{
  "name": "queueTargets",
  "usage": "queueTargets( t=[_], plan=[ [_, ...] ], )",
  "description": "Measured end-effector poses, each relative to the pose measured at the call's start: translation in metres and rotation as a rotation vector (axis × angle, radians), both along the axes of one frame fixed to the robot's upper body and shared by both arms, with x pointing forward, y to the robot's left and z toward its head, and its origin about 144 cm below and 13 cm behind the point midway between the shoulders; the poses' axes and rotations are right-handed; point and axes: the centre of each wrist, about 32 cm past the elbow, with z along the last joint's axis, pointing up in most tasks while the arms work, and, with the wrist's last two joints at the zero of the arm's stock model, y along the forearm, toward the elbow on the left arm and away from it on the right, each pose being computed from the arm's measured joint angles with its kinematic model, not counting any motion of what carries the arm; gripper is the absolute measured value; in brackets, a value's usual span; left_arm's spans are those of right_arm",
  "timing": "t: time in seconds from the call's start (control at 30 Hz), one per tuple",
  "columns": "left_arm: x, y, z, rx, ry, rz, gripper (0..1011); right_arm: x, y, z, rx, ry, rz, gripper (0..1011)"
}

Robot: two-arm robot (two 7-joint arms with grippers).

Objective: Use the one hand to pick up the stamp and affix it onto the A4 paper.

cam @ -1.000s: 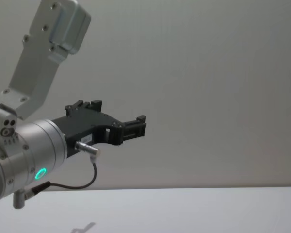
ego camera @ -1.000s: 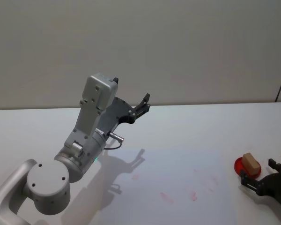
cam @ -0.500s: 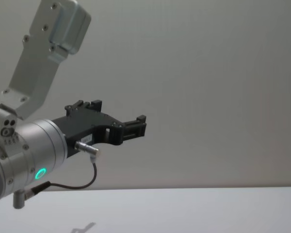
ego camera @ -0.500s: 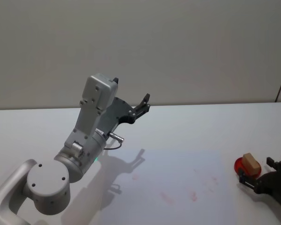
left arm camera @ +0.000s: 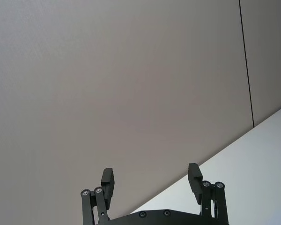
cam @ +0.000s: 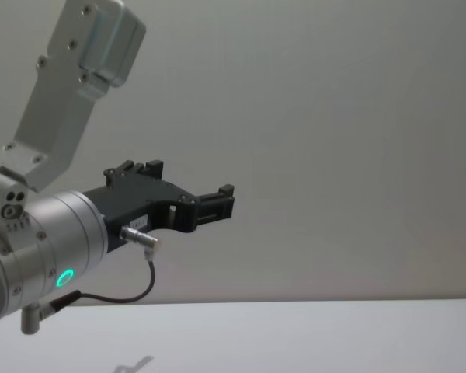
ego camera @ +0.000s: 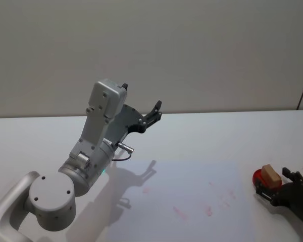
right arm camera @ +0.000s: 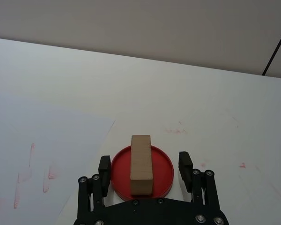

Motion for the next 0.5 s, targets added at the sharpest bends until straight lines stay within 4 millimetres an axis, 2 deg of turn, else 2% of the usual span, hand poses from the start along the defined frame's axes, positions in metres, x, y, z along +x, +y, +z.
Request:
queueTargets(
  t=[0.07,0.17,0.3,0.33,0.4,0.43,0.47,0.5],
  plan=[
    [0.0,0.0,0.0,0.0,0.0,0.0,1001,0.0006,0.0004,-0.0005,0.0,0.0,0.0,880],
    [0.0,0.0,0.0,0.0,0.0,0.0,1001,0.0019,0.0011,-0.0015,0.001,0.0,0.0,756],
    [0.0,0.0,0.0,0.0,0.0,0.0,1001,0.0032,0.0021,-0.0026,0.003,0.0,0.0,682],
    [0.0,0.0,0.0,0.0,0.0,0.0,1001,0.0036,0.0023,-0.0029,0.004,0.0,0.0,620],
    [0.0,0.0,0.0,0.0,0.0,0.0,1001,0.0041,0.0029,-0.0035,0.005,0.001,0.001,589],
    [0.0,0.0,0.0,0.0,0.0,0.0,1001,0.0042,0.0031,-0.0037,0.006,0.001,0.001,520],
    [0.0,0.0,0.0,0.0,0.0,0.0,1001,0.0043,0.0032,-0.0039,0.006,0.001,0.002,520],
    [0.0,0.0,0.0,0.0,0.0,0.0,1001,0.0046,0.0036,-0.004,0.007,0.0,0.003,460]
  ],
)
